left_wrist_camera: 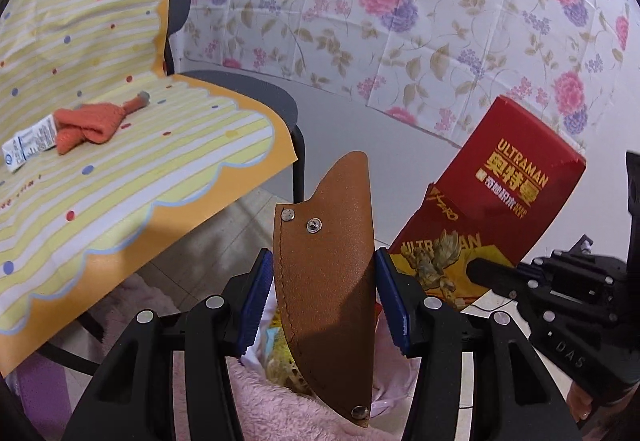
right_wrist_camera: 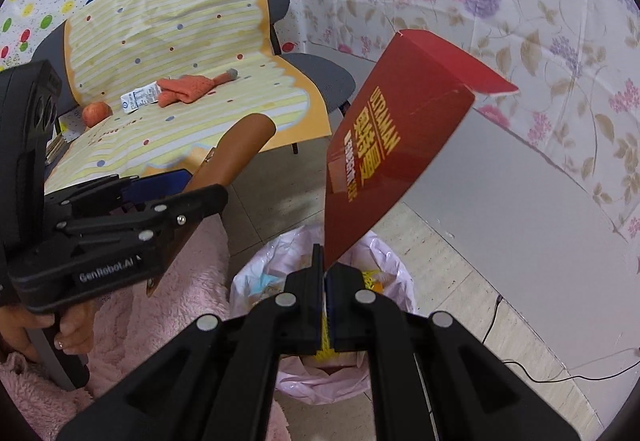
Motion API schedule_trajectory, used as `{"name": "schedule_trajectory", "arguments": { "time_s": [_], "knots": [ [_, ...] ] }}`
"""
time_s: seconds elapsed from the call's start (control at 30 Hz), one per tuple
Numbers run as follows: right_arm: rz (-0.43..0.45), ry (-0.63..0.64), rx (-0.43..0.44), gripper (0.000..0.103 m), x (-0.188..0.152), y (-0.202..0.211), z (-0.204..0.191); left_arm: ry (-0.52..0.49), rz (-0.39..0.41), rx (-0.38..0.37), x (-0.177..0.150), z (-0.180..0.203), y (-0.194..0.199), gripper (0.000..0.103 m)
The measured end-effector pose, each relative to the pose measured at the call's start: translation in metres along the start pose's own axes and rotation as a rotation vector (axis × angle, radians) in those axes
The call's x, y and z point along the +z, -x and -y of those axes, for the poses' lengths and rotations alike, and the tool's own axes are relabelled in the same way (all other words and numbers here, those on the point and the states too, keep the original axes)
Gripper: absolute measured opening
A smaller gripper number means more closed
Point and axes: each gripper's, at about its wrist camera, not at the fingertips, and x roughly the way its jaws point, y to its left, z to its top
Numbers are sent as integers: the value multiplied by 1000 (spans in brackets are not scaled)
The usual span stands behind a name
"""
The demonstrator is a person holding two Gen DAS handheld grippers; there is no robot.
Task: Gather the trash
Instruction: 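Carry the sheath and red box over the bin and open both tools, then move both open tools back toward the chair above the milk carton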
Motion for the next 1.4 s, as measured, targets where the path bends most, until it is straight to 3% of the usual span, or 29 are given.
{"name": "schedule_trajectory", "arguments": {
  "time_s": [0.07,0.13,0.33,0.63,0.93,1.1,1.23,1.4],
  "knots": [
    [-3,-8,-3,2,-2,-5,2,12,-7,-21,1,0,-4,56],
    [-17,-27,5,2,-5,-13,7,33,-7,-27,1,-3,-5,76],
    [-61,-58,7,17,-10,-27,13,73,14,13,1,-22,5,77],
    [15,-32,1,19,14,-7,5,123,59,119,-5,-56,34,77],
    [73,-4,137,19,45,-5,-26,142,104,226,-5,-88,63,77],
    [81,23,186,19,67,-18,-48,181,119,309,0,-123,78,77],
    [84,82,219,35,91,-35,-71,208,120,390,7,-158,87,77],
    [90,144,243,36,117,-59,-96,236,121,491,23,-203,95,85]
  ]
}}
